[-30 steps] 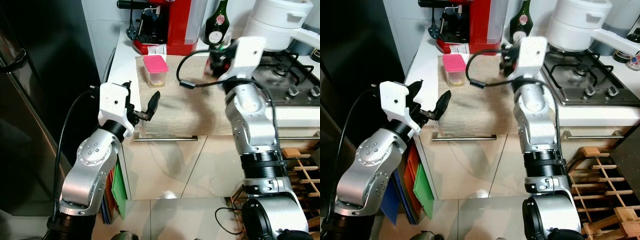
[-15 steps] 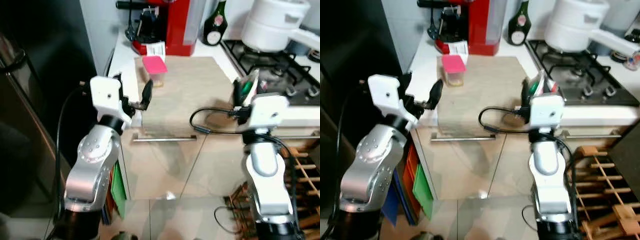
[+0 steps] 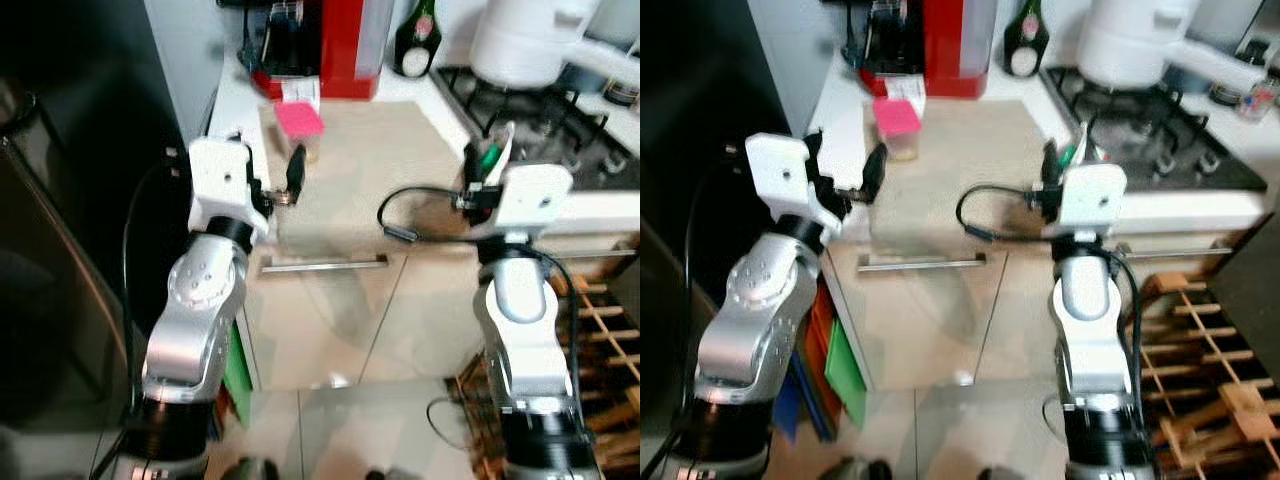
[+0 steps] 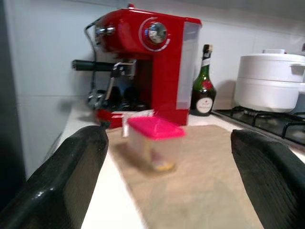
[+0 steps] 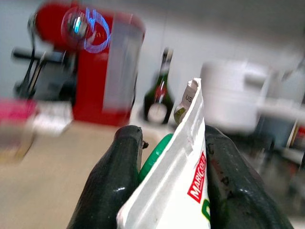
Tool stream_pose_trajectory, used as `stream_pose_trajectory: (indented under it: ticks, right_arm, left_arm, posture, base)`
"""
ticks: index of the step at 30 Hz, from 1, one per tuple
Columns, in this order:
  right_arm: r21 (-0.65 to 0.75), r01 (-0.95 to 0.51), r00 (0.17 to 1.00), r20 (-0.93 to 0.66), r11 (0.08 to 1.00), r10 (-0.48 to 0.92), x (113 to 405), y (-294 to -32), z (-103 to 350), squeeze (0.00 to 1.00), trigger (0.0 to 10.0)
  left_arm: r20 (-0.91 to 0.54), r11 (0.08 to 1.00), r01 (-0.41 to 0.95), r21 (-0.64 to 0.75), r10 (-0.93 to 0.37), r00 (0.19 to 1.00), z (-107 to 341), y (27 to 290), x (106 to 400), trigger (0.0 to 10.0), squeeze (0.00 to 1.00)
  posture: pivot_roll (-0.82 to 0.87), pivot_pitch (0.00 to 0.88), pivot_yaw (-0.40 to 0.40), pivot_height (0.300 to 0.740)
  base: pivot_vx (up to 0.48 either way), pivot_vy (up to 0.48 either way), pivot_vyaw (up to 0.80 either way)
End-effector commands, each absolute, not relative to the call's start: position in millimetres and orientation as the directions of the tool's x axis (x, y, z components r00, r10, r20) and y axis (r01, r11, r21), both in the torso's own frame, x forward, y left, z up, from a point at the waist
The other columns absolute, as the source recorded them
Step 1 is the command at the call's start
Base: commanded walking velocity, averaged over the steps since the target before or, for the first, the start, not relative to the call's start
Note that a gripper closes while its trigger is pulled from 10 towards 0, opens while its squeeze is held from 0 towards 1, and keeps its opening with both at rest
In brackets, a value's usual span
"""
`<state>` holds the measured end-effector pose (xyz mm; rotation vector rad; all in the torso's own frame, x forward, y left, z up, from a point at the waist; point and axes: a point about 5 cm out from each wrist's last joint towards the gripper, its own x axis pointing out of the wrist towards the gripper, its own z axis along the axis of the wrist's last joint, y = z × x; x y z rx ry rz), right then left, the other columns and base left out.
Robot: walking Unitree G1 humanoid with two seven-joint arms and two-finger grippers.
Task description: Restocking fridge
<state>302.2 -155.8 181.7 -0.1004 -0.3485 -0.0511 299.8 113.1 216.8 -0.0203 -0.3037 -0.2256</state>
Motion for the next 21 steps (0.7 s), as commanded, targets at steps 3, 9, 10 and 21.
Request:
stream_pose_trajectory:
  ticks: [3, 9, 10, 21]
  right_arm:
    - [-0.081, 0.058, 0.937, 0.349, 0.995, -0.026, 303.1, -155.0, 184.9, 0.36, 10.0]
    - [-0.078, 0.049, 0.945, 0.325, 0.996, -0.021, 304.5, -155.1, 180.6, 0.37, 10.0]
    - [-0.078, 0.046, 0.946, 0.325, 0.996, -0.018, 304.7, -154.6, 180.5, 0.37, 10.0]
    - [-0.094, 0.036, 0.957, 0.292, 0.995, -0.007, 302.5, -156.7, 173.0, 0.36, 10.0]
  left_arm:
    - [0.296, 0.977, 0.213, 0.015, -0.207, 0.933, 215.6, 114.6, 300.4, 10.0, 0.0]
    - [0.29, 0.975, 0.221, 0.016, -0.216, 0.932, 214.6, 113.2, 301.0, 10.0, 0.0]
    - [0.29, 0.975, 0.222, 0.017, -0.217, 0.932, 214.4, 112.9, 301.0, 10.0, 0.0]
    - [0.274, 0.973, 0.228, 0.035, -0.229, 0.934, 210.0, 112.5, 300.9, 10.0, 0.0]
  posture:
    - [-0.05, 0.0, 0.007, 0.74]
    - [-0.05, 0.0, 0.009, 0.74]
    - [-0.05, 0.0, 0.009, 0.74]
    - [-0.05, 0.0, 0.008, 0.74]
  base:
    - [-0.368, 0.0, 0.0]
    - [-0.363, 0.0, 0.0]
    - [-0.36, 0.0, 0.0]
    - [-0.357, 0.0, 0.0]
